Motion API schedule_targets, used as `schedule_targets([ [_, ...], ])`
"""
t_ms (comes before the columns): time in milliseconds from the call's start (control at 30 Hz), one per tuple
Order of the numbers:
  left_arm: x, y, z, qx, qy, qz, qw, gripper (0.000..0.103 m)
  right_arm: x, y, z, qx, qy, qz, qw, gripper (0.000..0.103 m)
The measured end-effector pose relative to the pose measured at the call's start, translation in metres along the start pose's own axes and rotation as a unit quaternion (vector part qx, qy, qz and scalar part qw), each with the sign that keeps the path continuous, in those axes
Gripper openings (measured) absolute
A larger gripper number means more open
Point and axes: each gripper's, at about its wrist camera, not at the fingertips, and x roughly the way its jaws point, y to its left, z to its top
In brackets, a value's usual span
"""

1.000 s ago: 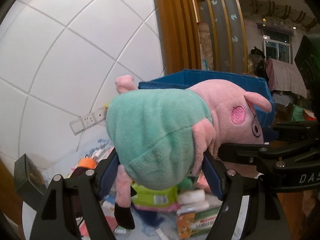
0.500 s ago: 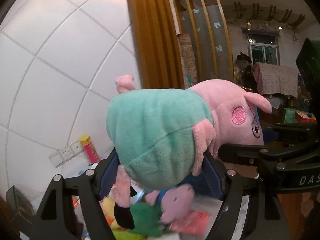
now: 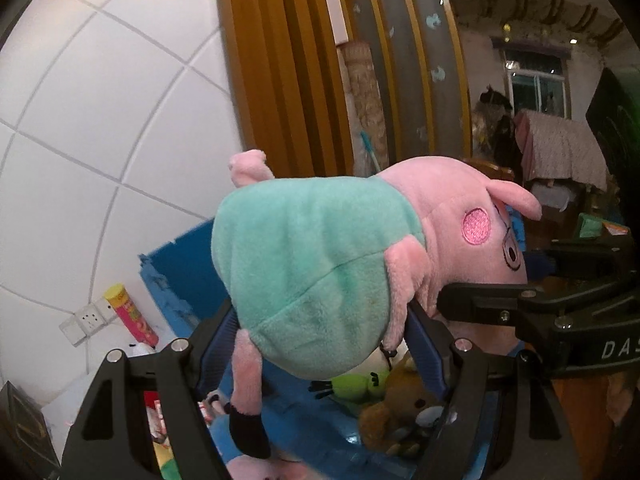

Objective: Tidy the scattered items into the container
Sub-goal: 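Carry the pig plush over the blue crate and release it inside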

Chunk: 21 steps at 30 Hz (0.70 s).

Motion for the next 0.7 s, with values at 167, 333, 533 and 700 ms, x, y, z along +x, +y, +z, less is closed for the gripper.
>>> schedule_targets([
  [167,0.036,-0.010,0.003,-0.004,0.053,0.003,0.9986,0.078,0.023,-0.039,0.001,0.014,0.034,0.016,0.999,0.056],
  [333,0.054,-0.013,0.002,-0.009,0.078,0.011,0.9968,0.082,0.042,-0.060,0.003,0.019,0.055,0.024,0.998,0.058],
  [533,0.058,-0.016,0.001,-0.014,0.080,0.017,0.9965,0.099,0.045,-0.068,0.007,0.022,0.044,0.005,0.999,0.084],
  [700,0.064,-0.013,0.001,-0.018,0.083,0.021,0.9962,0.099,0.047,-0.073,0.011,0.028,0.043,-0.008,0.999,0.094],
])
